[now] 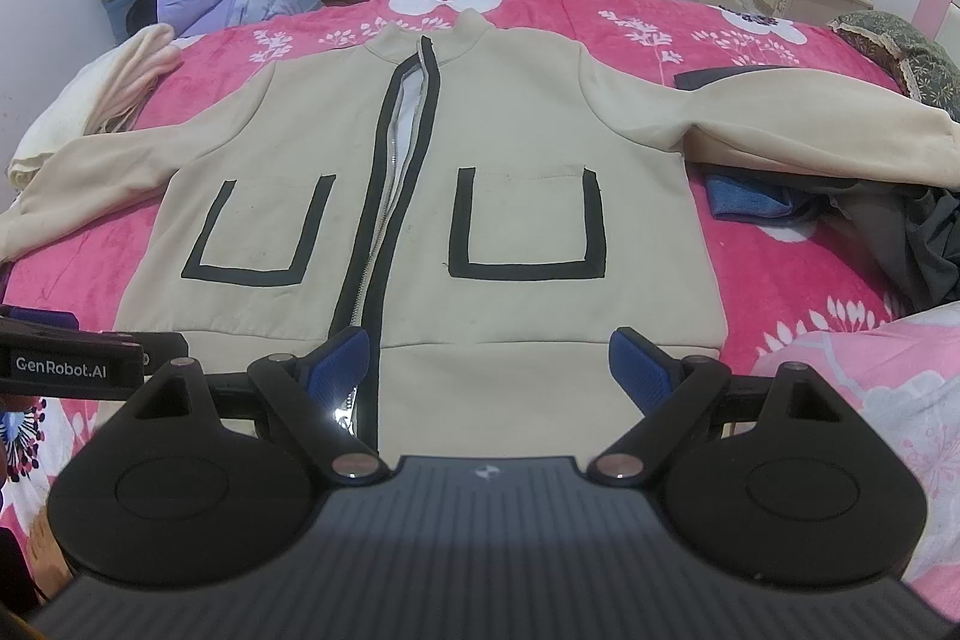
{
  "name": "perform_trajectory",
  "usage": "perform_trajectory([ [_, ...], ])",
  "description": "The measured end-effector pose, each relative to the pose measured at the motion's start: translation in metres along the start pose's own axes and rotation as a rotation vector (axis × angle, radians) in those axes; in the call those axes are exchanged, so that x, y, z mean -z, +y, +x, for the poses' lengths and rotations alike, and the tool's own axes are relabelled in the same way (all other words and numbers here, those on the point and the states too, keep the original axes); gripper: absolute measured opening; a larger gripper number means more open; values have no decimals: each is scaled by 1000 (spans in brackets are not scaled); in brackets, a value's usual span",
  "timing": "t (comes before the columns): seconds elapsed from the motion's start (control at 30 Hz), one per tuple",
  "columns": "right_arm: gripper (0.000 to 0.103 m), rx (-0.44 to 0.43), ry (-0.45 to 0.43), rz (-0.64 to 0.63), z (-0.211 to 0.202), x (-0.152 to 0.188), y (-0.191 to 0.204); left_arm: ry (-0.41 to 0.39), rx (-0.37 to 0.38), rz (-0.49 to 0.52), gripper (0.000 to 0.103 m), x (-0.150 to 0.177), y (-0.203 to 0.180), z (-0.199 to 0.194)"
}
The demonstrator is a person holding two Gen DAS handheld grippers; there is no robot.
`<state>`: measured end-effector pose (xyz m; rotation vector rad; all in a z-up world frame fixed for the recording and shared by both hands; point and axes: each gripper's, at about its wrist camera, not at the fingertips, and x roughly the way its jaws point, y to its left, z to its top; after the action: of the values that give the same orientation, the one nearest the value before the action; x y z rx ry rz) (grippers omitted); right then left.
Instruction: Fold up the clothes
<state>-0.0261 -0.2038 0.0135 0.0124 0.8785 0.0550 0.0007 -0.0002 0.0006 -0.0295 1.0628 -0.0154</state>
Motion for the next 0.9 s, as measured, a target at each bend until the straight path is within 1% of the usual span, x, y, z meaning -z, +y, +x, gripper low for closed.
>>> perform_trajectory([
  [0.23,87,0,1,-2,0,-1,1,-39,-19,5,102,0,-4,-1],
  [0.3,87,1,1,-3,0,-1,1,-36,-14,0,102,0,-5,0],
  [0.37,87,2,0,-2,0,0,0,-33,3,-11,102,2,2,-1],
  [0.9,87,3,-1,-1,-1,-1,0,-13,-4,-11,102,4,2,2],
])
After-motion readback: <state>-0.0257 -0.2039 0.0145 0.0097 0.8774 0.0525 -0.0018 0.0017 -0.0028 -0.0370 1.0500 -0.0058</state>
